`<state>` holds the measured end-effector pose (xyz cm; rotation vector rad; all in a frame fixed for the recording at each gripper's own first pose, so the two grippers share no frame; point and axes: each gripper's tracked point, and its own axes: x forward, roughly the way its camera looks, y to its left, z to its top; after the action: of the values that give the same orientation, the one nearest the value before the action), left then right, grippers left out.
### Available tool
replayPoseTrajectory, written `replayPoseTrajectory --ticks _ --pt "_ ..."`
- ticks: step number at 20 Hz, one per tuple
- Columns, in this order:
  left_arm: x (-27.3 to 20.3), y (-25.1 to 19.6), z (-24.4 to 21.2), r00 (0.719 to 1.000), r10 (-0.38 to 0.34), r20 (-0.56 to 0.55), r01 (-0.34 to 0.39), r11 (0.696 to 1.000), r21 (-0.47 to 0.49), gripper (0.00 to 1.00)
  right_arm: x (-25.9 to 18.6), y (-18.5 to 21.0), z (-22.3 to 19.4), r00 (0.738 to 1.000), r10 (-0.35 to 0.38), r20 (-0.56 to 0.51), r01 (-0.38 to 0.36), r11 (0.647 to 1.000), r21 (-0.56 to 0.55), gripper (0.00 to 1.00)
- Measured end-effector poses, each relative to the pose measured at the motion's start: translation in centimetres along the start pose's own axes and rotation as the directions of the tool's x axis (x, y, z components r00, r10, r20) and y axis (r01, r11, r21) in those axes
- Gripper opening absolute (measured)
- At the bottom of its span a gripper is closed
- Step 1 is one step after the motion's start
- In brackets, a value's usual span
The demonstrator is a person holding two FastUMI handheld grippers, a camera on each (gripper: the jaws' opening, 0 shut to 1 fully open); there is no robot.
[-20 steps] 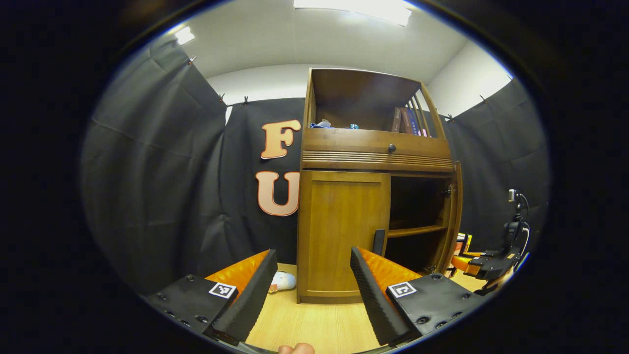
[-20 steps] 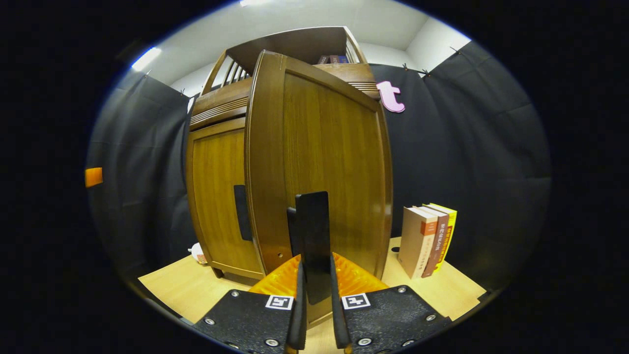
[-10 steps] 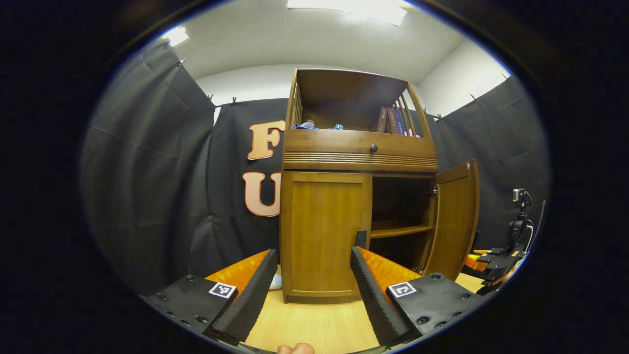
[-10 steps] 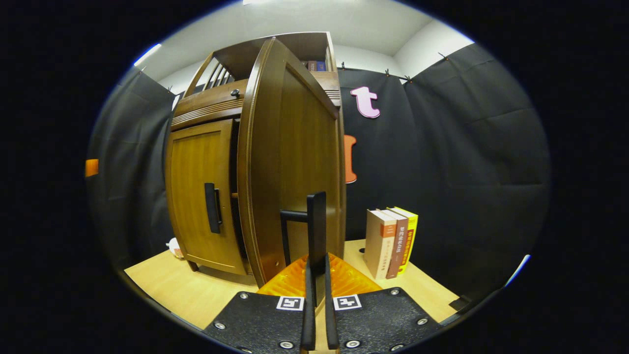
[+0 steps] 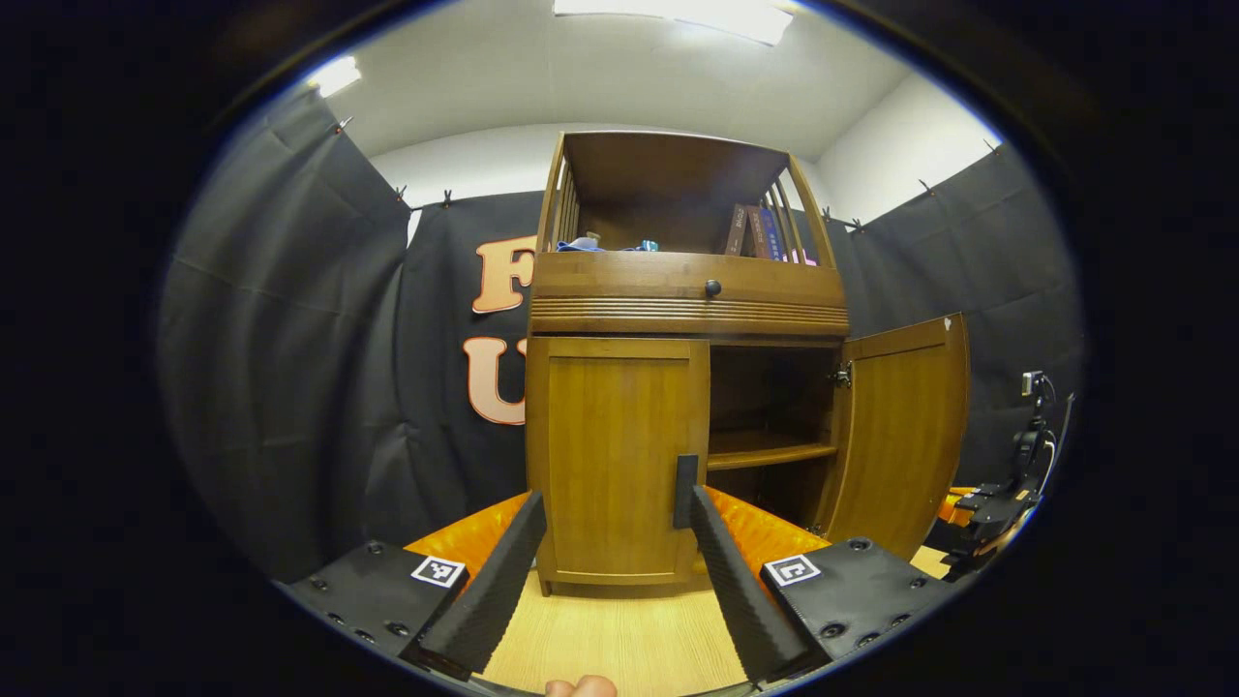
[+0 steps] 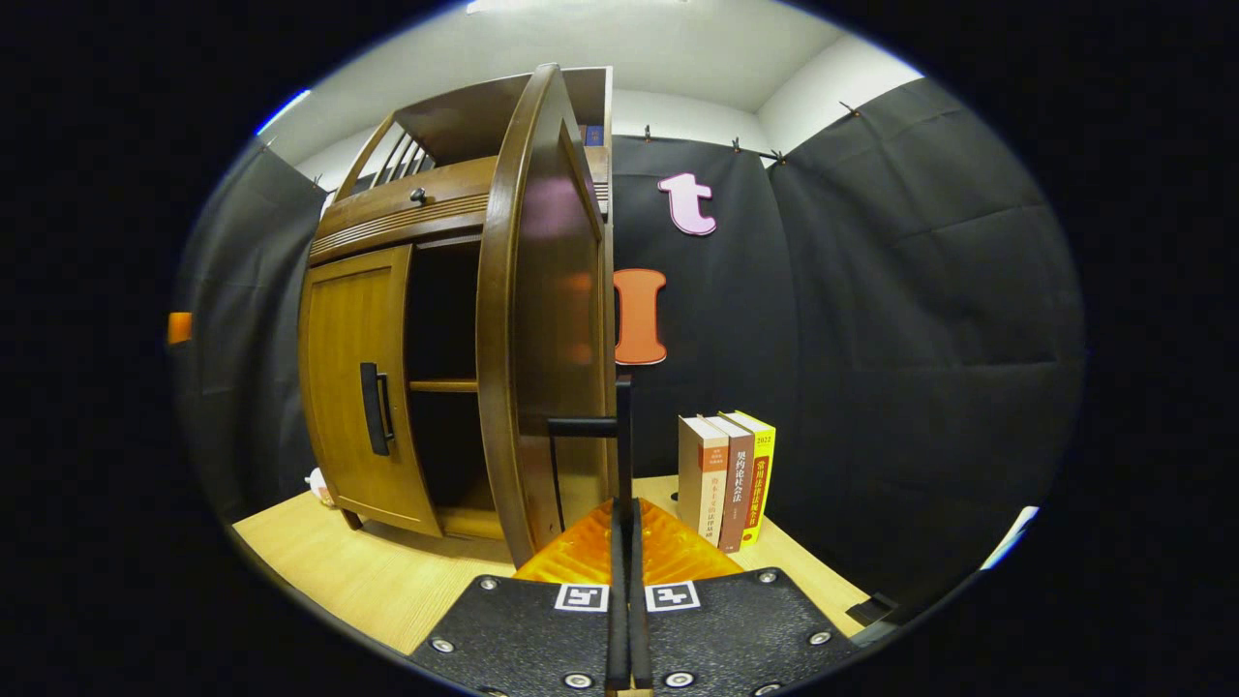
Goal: Open the right door of the double-door shoe cabinet with the right hand, and open the left door with the left hand.
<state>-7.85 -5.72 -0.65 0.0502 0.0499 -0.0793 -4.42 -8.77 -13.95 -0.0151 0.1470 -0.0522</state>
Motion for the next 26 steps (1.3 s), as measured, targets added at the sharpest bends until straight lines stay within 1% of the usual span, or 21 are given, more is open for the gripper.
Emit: replayPoseTrajectory --ticks 1,2,3,4,8,9,10,11,12,13,14,15,16,17,18,19,20,21,22,23,26 --pt "0.0 0.0 0.1 1.0 -0.003 0.002 0.003 1.0 -0.003 1.0 0.0 -0.3 0.0 1.0 0.006 0.0 -0.006 1.0 0.005 0.0" --pt "0.0 -0.1 0.2 1.0 -0.006 0.006 0.007 1.0 -0.012 0.96 0.0 -0.7 0.0 1.0 0.013 0.0 -0.013 1.0 0.005 0.0" --pt "0.0 -0.2 0.2 1.0 -0.009 0.011 0.009 1.0 -0.022 0.96 0.0 -1.0 -0.1 1.0 0.019 0.002 -0.019 1.0 0.007 0.0" --pt "0.2 -0.5 0.3 1.0 -0.01 0.012 0.01 1.0 -0.023 0.93 -0.2 -1.1 -0.1 1.0 0.024 0.003 -0.024 1.0 0.007 0.0" --pt "0.1 -0.7 0.0 1.0 -0.017 -0.001 0.017 1.0 -0.022 0.94 -0.5 -2.2 0.1 0.999 0.029 0.017 -0.029 0.999 0.015 0.0" --pt "0.1 -0.9 0.0 1.0 -0.023 -0.002 0.023 0.999 -0.025 0.97 -0.7 -2.4 0.1 0.999 0.027 0.02 -0.028 0.999 0.02 0.0" --pt "0.2 -1.1 0.0 0.999 -0.033 0.001 0.033 0.999 -0.029 0.96 -0.8 -2.8 0.1 0.999 0.026 0.022 -0.026 0.999 0.023 0.05" --pt "0.3 -1.4 0.0 0.999 -0.044 0.005 0.044 0.998 -0.034 0.93 -0.9 -3.1 0.1 0.999 0.023 0.022 -0.023 0.999 0.024 0.05" --pt "0.4 -1.7 0.0 0.999 -0.053 0.003 0.053 0.998 -0.04 0.96 -1.1 -3.2 0.0 1.0 0.022 0.021 -0.022 0.999 0.025 0.05" --pt "0.5 -1.9 -0.1 0.998 -0.062 0.0 0.062 0.997 -0.047 0.96 -1.2 -3.5 0.0 1.0 0.014 0.021 -0.014 1.0 0.015 0.01" --pt "0.4 -2.1 -0.2 0.998 -0.066 -0.003 0.066 0.996 -0.054 0.93 -1.3 -3.9 -0.1 1.0 0.003 0.02 -0.003 1.0 0.006 0.01" --pt "0.6 -2.2 -0.2 0.998 -0.067 -0.004 0.067 0.996 -0.06 0.96 -1.6 -4.5 0.0 1.0 -0.013 0.022 0.013 1.0 0.0 0.01" --pt "0.6 -2.4 -0.3 0.998 -0.068 -0.006 0.068 0.995 -0.067 0.96 -2.0 -5.2 -0.1 0.999 -0.03 0.022 0.03 1.0 -0.005 0.02" --pt "0.7 -2.6 -0.4 0.997 -0.074 -0.005 0.073 0.995 -0.072 0.93 -2.4 -5.8 0.0 0.998 -0.045 0.032 0.046 0.999 -0.007 0.07" --pt "0.9 -2.8 -0.4 0.997 -0.08 -0.006 0.079 0.994 -0.074 0.96 -2.9 -6.1 0.3 0.998 -0.052 0.042 0.053 0.999 -0.005 0.08" --pt "1.0 -2.8 -0.6 0.997 -0.08 -0.009 0.079 0.994 -0.074 0.93 -3.3 -6.6 0.6 0.997 -0.064 0.048 0.064 0.998 0.0 0.02" --pt "1.1 -2.9 -0.7 0.997 -0.08 -0.013 0.078 0.994 -0.072 0.93 -3.7 -7.1 0.6 0.996 -0.073 0.053 0.073 0.997 0.004 0.1" --pt "1.2 -2.8 -0.8 0.997 -0.079 -0.015 0.078 0.995 -0.068 0.97 -3.9 -7.6 0.8 0.995 -0.08 0.059 0.08 0.997 0.01 0.1" --pt "1.5 -2.8 -1.0 0.997 -0.078 -0.021 0.077 0.995 -0.064 0.97 -4.2 -7.9 1.0 0.994 -0.087 0.063 0.086 0.996 0.013 0.05" --pt "1.5 -2.9 -1.3 0.996 -0.081 -0.031 0.079 0.995 -0.06 1.0 -4.3 -8.3 1.0 0.993 -0.096 0.065 0.095 0.995 0.014 0.07" --pt "2.0 -3.2 -1.8 0.995 -0.091 -0.044 0.089 0.995 -0.048 0.97 -4.2 -9.3 0.9 0.991 -0.112 0.069 0.111 0.994 0.015 0.35"
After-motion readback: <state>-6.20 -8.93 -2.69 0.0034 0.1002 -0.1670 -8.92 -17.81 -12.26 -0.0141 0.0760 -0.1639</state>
